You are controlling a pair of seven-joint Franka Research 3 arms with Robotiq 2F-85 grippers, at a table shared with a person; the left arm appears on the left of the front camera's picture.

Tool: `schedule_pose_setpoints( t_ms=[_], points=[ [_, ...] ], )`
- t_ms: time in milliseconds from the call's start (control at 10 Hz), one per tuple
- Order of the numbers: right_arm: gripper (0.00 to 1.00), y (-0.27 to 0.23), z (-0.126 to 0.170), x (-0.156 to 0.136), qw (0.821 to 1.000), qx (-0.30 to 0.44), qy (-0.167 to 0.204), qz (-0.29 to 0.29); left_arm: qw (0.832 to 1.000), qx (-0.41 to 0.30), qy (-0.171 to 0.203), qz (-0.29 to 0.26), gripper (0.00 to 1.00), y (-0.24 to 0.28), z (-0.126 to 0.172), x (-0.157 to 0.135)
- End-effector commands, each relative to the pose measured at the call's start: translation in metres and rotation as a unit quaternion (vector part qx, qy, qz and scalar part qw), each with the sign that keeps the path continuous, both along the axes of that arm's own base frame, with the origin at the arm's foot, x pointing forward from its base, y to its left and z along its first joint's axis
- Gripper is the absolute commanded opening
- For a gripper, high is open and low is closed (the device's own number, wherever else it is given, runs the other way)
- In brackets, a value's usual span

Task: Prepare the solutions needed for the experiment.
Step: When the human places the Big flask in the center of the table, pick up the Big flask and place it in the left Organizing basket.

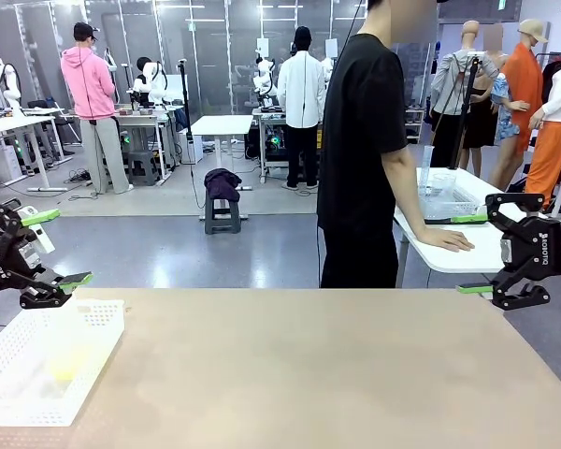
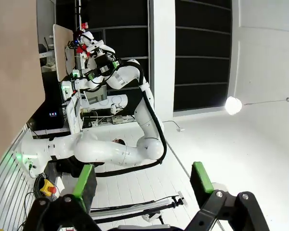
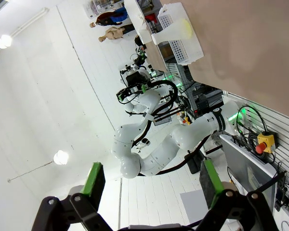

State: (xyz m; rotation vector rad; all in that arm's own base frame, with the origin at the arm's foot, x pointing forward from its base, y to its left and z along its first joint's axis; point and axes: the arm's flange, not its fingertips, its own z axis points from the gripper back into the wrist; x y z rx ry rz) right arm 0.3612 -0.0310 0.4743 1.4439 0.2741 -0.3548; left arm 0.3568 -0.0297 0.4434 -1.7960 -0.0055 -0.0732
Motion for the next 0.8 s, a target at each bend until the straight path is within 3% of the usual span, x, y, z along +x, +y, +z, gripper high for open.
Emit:
schedule_pose_setpoints(
  t_ms=[0,700],
  points=[
    [1.00,0.0004,0.0016,-0.0002,1.000,0.003,0.003,-0.003,1.000,0.005,-0.005,0.000,1.00,-0.0015,0.0012,-0.0007],
    [1.00,0.0004,0.0016,-0.0002,1.000,0.003,0.003,-0.003,1.000,0.005,-0.005,0.000,1.00,-0.0015,0.0012,-0.0007]
  ],
)
